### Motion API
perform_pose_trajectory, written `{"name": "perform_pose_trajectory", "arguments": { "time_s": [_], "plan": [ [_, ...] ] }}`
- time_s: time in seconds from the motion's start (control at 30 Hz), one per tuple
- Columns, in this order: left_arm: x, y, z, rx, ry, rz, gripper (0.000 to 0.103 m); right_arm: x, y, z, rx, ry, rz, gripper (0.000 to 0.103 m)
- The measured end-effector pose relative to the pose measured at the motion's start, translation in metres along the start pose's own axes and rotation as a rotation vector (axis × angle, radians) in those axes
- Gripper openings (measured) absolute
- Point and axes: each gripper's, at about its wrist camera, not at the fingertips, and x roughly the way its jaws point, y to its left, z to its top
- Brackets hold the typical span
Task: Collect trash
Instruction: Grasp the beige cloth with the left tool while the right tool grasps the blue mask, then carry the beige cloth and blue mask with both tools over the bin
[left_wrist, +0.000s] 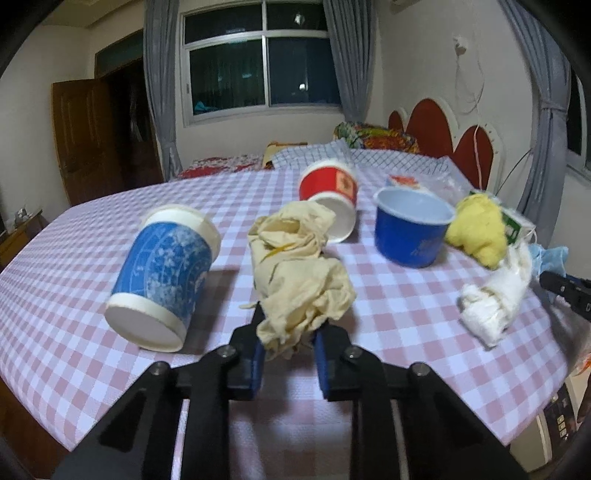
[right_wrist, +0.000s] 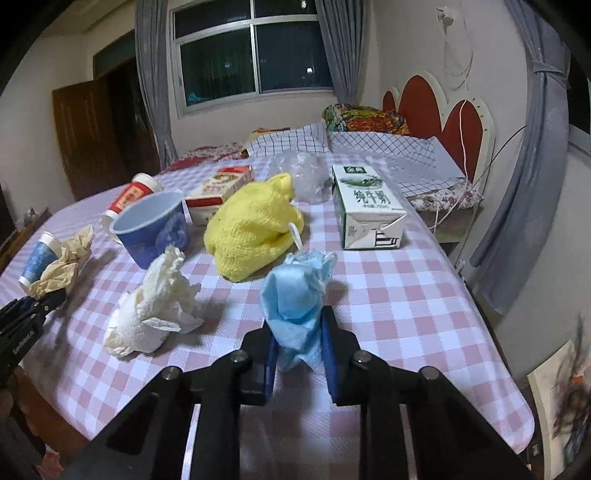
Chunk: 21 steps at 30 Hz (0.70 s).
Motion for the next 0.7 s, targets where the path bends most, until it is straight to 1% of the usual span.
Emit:
{"name": "perform_pose_trajectory", "arguments": {
  "time_s": [0.13, 0.4, 0.5, 0.6, 0.7],
  "plan": [
    [-0.017, -0.009, 0.002, 0.013, -0.033, -0.024, 0.023, -0.014, -0.006, 0.0, 0.011, -0.026, 0.008, 0.022],
    [-0.044, -0.037, -0.005, 0.046, -0.049, -0.079, 0.023, -0.047, -0.019, -0.008, 0.0, -0.057, -0.043, 0.022],
    [-0.056, -0.057, -0.008, 0.075, -0.059, -0.114, 0.023, -0.066, -0.031, -0.018, -0.002, -0.072, -0.066, 0.022],
    [-0.067, -0.081, -0.013, 0.106, -0.063, -0.16, 0.023, -0.084, -0.052, -0.032, 0.019, -0.075, -0.086, 0.022],
    [-0.076, -0.119, -0.021, 0.146, -0.061, -0.216, 0.023, -0.103, -0.081, -0.05, 0.052, -0.075, -0.116, 0.022]
  ]
}}
